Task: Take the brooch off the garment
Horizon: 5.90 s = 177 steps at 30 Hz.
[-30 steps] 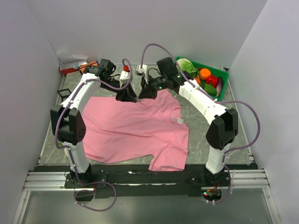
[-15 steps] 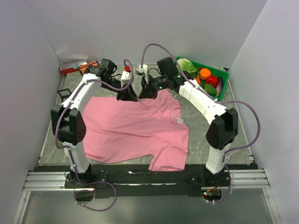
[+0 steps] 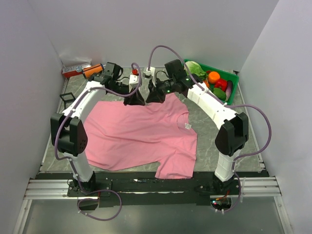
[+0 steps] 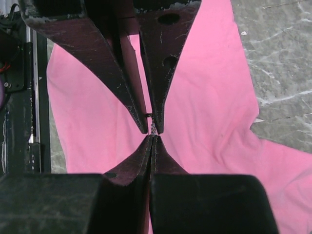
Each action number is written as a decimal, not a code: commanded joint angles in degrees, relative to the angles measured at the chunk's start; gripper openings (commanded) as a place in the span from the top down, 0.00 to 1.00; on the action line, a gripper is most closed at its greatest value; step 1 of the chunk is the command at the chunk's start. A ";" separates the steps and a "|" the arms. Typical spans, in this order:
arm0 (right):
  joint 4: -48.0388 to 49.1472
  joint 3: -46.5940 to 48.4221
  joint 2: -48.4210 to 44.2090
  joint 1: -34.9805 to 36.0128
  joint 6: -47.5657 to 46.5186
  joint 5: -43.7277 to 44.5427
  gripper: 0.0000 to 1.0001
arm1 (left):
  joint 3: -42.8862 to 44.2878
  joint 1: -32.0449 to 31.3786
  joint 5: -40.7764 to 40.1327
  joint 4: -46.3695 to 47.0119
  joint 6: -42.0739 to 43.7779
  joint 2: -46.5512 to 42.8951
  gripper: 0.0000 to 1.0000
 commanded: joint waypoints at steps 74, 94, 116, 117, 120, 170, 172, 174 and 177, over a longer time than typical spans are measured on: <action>16.35 -21.67 18.35 -5.80 44.38 -29.05 1.00 | -47.24 -1.82 -22.30 51.93 -72.32 -21.80 0.04; 12.14 -17.18 27.77 -6.06 39.11 -17.36 1.00 | -41.98 -4.54 -17.38 39.55 -49.13 -6.53 0.27; 10.20 -15.42 31.29 -6.94 38.31 -16.38 1.00 | -35.56 -6.47 -28.01 39.90 -51.85 2.89 0.42; 10.29 -15.34 31.46 -6.85 38.31 -16.56 1.00 | -35.39 -7.08 -28.62 39.72 -51.58 2.98 0.42; 10.29 -15.25 31.37 -6.94 38.40 -16.56 1.00 | -35.12 -8.05 -29.33 39.29 -51.41 3.68 0.42; -14.84 -12.08 29.35 -8.52 17.84 -55.32 1.00 | -45.40 0.12 6.96 60.11 -72.58 0.16 0.32; -15.20 -12.00 29.18 -8.44 17.31 -55.23 1.00 | -46.01 0.03 8.19 63.70 -75.55 0.78 0.32; -15.55 -11.47 29.09 -8.35 16.43 -55.23 1.00 | -46.28 -0.14 8.90 66.34 -77.59 1.57 0.33; -16.52 -10.68 28.74 -8.35 15.12 -54.62 1.00 | -45.23 -0.67 10.83 67.85 -79.18 2.97 0.35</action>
